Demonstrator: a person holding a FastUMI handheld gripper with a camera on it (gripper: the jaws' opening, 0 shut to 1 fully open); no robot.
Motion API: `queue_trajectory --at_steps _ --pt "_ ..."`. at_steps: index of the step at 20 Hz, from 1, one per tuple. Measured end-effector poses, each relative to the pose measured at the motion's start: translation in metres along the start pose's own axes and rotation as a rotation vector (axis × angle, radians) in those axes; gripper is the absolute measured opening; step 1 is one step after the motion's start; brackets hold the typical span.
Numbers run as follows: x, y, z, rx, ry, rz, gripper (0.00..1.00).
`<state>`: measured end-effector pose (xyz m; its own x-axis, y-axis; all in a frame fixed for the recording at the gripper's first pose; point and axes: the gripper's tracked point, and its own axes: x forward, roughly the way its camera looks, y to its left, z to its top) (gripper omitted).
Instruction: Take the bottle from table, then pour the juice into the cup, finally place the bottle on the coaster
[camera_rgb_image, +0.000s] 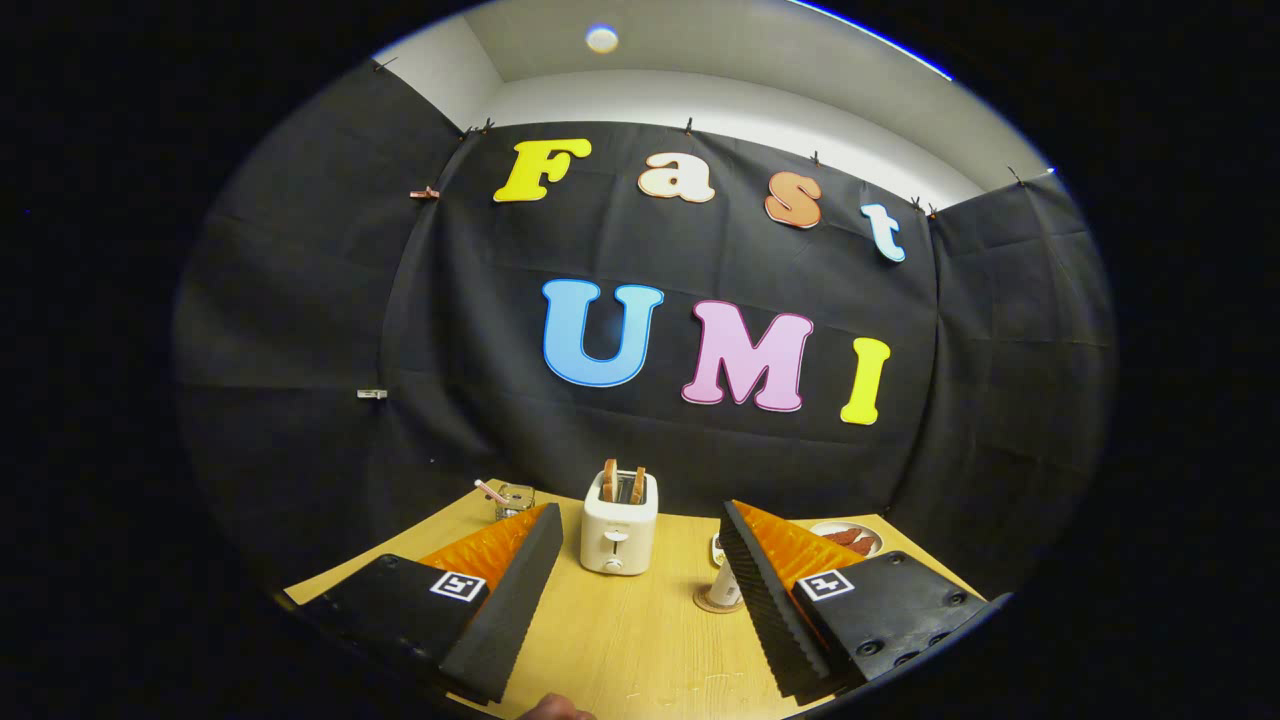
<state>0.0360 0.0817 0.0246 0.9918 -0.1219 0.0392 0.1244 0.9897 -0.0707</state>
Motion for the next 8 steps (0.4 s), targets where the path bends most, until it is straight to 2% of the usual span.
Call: queue_trajectory --at_steps 8 --pt "0.008 -0.016 -0.012 0.004 0.016 -0.053 0.97"
